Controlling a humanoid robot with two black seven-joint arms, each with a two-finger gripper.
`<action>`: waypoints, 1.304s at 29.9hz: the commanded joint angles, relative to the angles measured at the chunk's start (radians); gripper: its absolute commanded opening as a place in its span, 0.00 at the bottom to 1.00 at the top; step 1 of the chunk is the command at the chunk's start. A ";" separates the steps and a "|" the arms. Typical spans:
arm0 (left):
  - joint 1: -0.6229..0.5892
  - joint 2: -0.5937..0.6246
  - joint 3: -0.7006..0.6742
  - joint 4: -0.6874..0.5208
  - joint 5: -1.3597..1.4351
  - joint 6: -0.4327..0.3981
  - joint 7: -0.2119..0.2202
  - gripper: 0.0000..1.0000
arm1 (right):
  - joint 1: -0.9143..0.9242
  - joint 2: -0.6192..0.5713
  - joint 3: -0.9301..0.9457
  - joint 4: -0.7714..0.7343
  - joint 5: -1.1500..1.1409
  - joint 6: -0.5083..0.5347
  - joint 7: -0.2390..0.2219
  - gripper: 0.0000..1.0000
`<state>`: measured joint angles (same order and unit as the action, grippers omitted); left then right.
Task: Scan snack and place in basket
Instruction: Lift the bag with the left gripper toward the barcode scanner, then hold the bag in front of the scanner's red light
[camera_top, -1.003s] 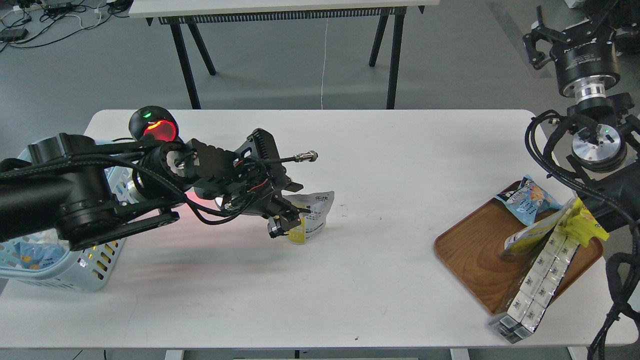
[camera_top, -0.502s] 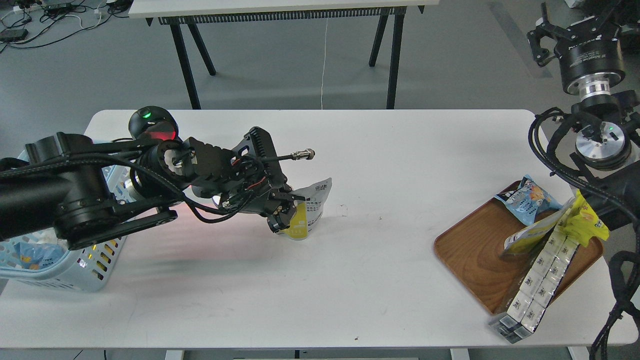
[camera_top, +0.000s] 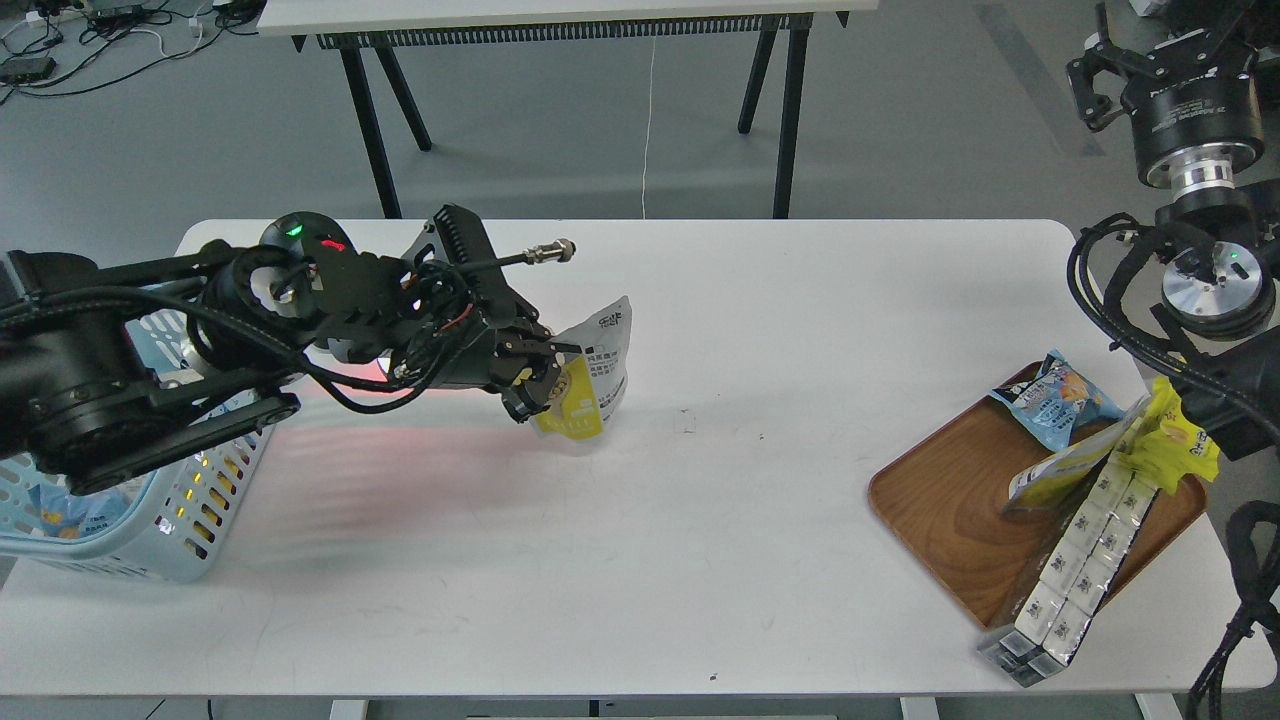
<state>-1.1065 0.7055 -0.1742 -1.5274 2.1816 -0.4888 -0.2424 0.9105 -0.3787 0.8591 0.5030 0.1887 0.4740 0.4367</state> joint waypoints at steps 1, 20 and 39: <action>0.001 0.067 -0.027 -0.007 0.000 0.000 -0.049 0.00 | -0.001 0.000 0.000 0.000 0.000 0.000 0.001 0.99; 0.008 0.189 -0.077 0.105 0.000 0.000 -0.097 0.00 | -0.001 0.009 0.000 0.002 0.000 0.002 0.004 0.99; 0.008 0.192 -0.079 0.108 0.000 0.000 -0.135 0.00 | 0.001 0.004 0.001 0.003 0.000 0.000 0.005 0.99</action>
<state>-1.0977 0.8992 -0.2486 -1.4188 2.1816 -0.4888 -0.3796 0.9096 -0.3743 0.8605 0.5051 0.1887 0.4768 0.4409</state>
